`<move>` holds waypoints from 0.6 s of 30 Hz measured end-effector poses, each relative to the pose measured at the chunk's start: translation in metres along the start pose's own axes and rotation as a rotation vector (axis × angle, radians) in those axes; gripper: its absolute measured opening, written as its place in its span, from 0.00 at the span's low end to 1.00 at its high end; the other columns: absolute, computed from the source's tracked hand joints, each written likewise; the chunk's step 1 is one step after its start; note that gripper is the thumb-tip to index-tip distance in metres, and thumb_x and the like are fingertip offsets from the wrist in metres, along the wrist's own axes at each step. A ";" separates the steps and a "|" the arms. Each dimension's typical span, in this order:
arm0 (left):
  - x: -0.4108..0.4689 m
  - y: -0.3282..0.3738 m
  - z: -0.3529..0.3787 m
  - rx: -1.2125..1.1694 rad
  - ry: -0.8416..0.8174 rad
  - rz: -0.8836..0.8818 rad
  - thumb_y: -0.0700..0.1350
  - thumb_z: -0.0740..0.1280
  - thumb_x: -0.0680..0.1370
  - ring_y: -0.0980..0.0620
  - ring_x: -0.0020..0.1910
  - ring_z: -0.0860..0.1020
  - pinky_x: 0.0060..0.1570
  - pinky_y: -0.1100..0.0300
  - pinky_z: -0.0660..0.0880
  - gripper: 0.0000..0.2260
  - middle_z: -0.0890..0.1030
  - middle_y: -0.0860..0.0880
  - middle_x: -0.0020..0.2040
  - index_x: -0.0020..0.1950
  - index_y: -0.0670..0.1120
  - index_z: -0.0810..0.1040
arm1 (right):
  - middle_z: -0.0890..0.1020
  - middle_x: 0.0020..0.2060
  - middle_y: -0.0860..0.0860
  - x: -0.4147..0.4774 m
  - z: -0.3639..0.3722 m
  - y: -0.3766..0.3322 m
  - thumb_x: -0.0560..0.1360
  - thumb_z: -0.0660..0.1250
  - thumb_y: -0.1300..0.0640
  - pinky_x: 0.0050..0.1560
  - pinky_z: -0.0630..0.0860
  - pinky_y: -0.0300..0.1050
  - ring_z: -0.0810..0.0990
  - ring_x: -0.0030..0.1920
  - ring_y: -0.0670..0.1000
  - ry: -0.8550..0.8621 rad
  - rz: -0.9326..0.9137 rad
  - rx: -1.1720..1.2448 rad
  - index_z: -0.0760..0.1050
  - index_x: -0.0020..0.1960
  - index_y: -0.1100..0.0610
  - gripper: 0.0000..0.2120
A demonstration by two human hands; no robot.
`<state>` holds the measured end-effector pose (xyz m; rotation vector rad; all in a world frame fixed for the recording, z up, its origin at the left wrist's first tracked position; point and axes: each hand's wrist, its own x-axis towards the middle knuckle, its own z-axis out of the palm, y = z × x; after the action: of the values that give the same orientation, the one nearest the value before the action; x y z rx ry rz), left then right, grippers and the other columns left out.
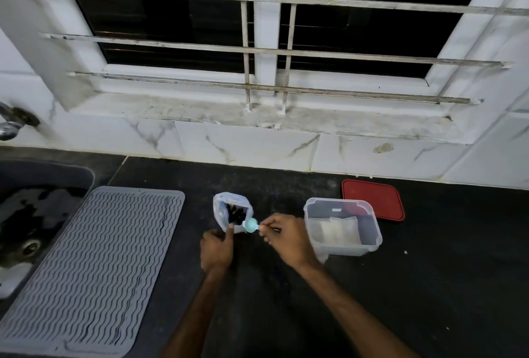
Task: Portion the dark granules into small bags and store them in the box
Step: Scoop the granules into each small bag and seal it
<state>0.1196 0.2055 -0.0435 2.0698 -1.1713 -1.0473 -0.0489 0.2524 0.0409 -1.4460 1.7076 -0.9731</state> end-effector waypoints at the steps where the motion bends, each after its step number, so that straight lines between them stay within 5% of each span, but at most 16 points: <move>1: 0.008 0.003 0.001 0.035 -0.001 -0.020 0.64 0.65 0.74 0.42 0.56 0.78 0.57 0.47 0.76 0.26 0.77 0.42 0.57 0.58 0.43 0.75 | 0.85 0.40 0.46 0.009 0.015 -0.004 0.75 0.72 0.57 0.44 0.81 0.39 0.83 0.39 0.43 0.010 -0.037 -0.102 0.83 0.47 0.53 0.02; 10: 0.045 0.026 0.007 0.153 -0.008 -0.010 0.53 0.67 0.77 0.38 0.64 0.71 0.59 0.49 0.70 0.22 0.71 0.37 0.64 0.65 0.41 0.72 | 0.84 0.48 0.55 0.076 0.066 0.005 0.81 0.59 0.53 0.51 0.80 0.51 0.83 0.49 0.55 -0.080 0.006 -0.679 0.78 0.57 0.57 0.12; 18: 0.060 0.022 0.005 -0.212 -0.118 0.114 0.38 0.64 0.77 0.46 0.48 0.81 0.49 0.47 0.80 0.06 0.81 0.46 0.46 0.53 0.44 0.74 | 0.84 0.45 0.54 0.093 0.080 0.014 0.80 0.60 0.55 0.46 0.78 0.48 0.83 0.47 0.54 0.001 0.134 -0.528 0.81 0.50 0.59 0.12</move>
<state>0.1244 0.1418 -0.0512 1.7788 -1.1657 -1.1969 0.0002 0.1527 -0.0128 -1.6178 2.1334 -0.4642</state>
